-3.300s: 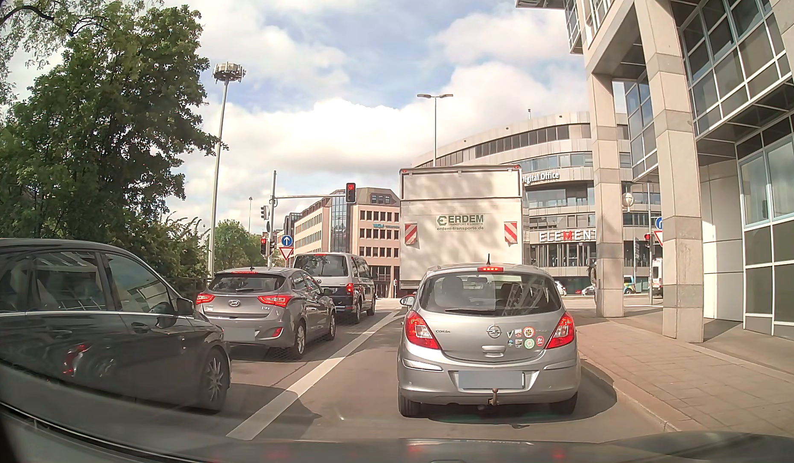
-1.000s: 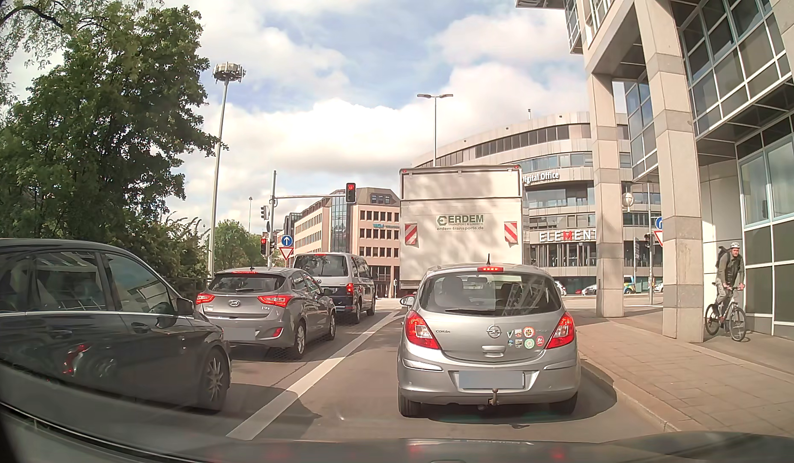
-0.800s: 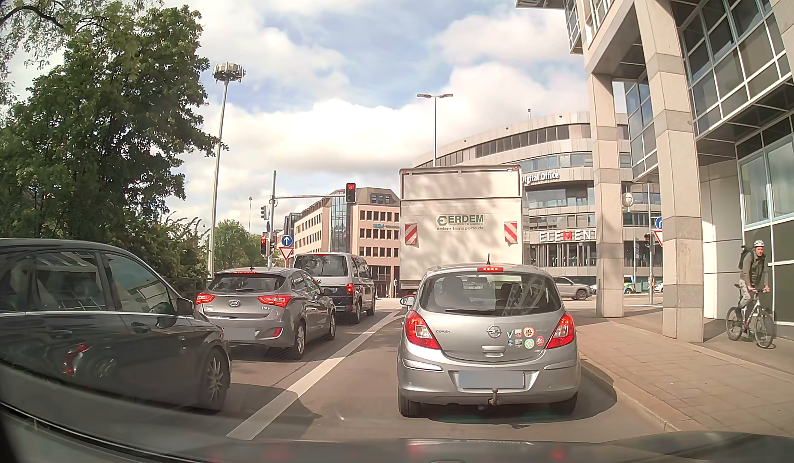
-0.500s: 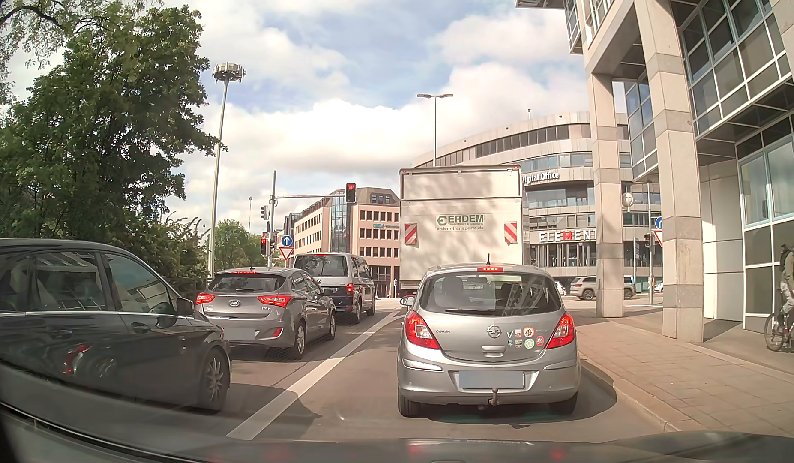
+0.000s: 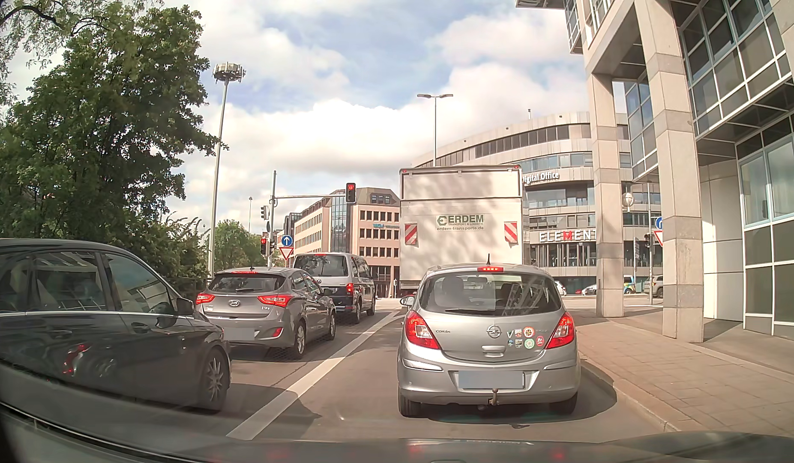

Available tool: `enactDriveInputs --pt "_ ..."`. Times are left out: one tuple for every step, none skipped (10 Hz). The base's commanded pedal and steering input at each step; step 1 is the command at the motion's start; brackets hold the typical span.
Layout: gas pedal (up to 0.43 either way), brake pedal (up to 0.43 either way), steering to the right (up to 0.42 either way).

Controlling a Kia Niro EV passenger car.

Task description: Follow the waypoints while adhering to traffic rules and regulations

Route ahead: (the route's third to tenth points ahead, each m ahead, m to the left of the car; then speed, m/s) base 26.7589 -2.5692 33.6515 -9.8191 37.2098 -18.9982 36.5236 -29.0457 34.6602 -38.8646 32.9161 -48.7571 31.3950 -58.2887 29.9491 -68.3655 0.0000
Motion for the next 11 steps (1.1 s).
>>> enactDriveInputs --pt "0.0 0.25 0.005" --pt "0.0 0.25 0.005" --pt "0.0 0.25 0.005" --pt "0.0 0.25 0.005" --pt "0.0 0.25 0.005" --pt "0.0 0.25 0.005" --pt "0.0 0.25 0.005" --pt "0.0 0.25 0.005" --pt "0.0 0.25 0.005" --pt "0.0 0.25 0.005" --pt "0.0 0.25 0.005"
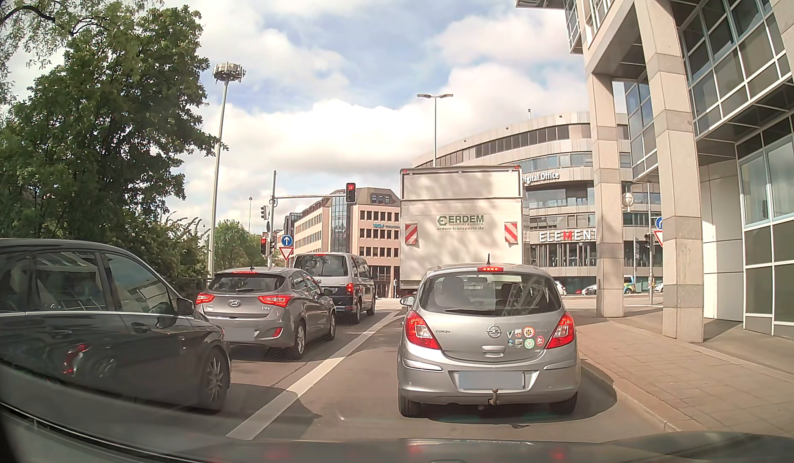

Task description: Follow the waypoints while adhering to traffic rules and regulations

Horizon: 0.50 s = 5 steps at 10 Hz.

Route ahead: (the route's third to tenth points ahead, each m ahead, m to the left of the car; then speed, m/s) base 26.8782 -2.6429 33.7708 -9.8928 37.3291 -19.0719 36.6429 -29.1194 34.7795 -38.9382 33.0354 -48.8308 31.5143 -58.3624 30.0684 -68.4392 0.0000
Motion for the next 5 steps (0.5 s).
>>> enactDriveInputs --pt "0.0 0.25 0.005" --pt "0.0 0.244 0.005" --pt "0.0 0.25 0.005" --pt "0.0 0.25 0.005" --pt "0.0 0.25 0.005"
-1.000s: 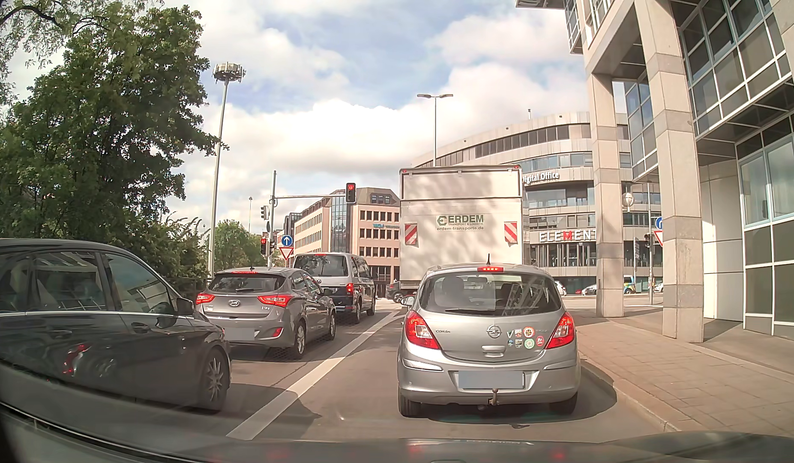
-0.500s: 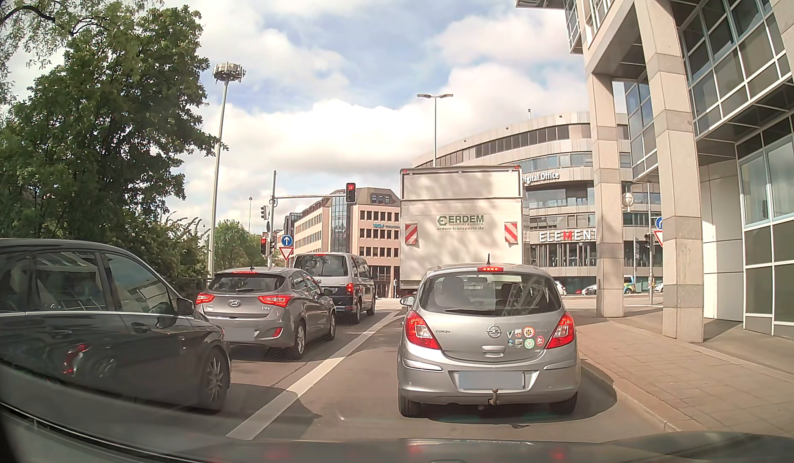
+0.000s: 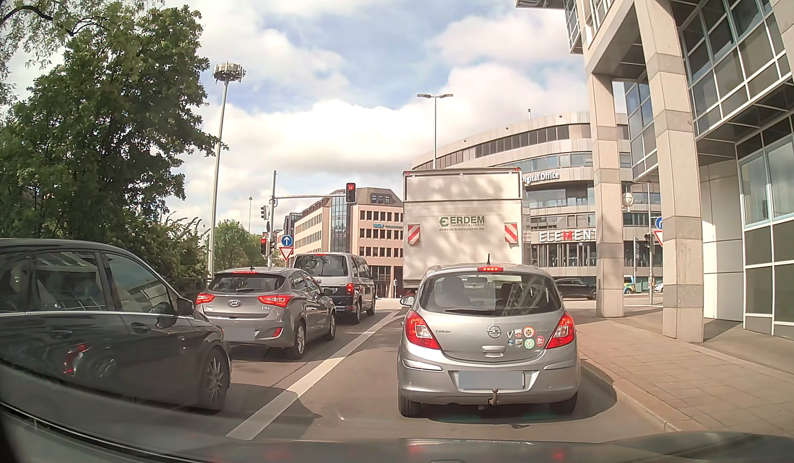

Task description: Follow the waypoints while adhering to traffic rules and regulations

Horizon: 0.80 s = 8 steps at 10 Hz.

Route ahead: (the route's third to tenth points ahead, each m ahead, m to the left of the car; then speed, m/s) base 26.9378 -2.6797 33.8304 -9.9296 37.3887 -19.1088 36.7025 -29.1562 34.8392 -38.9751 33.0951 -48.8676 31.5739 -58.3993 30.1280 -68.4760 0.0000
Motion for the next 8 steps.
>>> enactDriveInputs --pt "0.0 0.25 0.005" --pt "0.0 0.25 0.005" --pt "0.0 0.25 0.005" --pt "0.0 0.25 0.005" --pt "0.0 0.25 0.005" --pt "0.0 0.232 0.005" --pt "0.0 0.189 0.005" --pt "0.0 0.067 0.005"
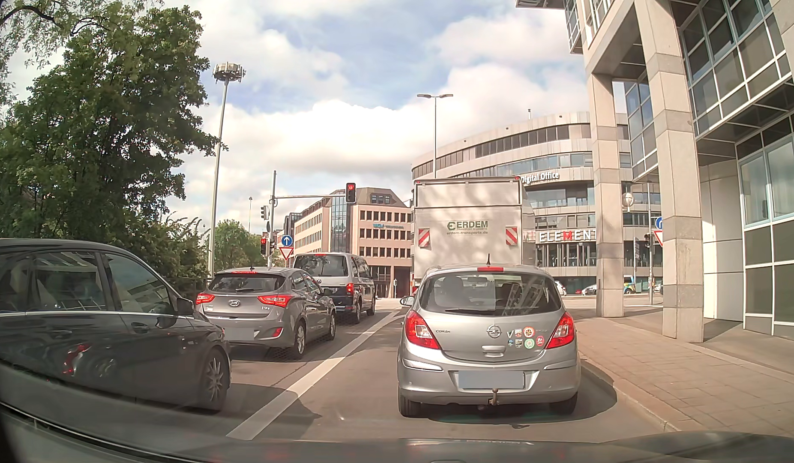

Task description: Follow the waypoints while adhering to traffic rules and regulations

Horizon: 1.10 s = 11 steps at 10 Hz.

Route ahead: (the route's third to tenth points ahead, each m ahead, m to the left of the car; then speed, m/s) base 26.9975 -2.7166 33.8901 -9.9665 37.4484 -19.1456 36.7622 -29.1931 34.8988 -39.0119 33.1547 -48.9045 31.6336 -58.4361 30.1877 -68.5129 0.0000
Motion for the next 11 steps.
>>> enactDriveInputs --pt "0.0 0.0 0.005" --pt "0.0 0.0 0.005" --pt "0.0 0.0 0.005" --pt "0.0 0.0 0.005" --pt "0.0 0.0 0.005" --pt "0.0 0.0 0.005" --pt "0.0 0.0 0.005" --pt "0.0 0.0 0.005" --pt "0.079 0.0 0.005" --pt "0.087 0.0 0.005" --pt "0.118 0.0 0.005"
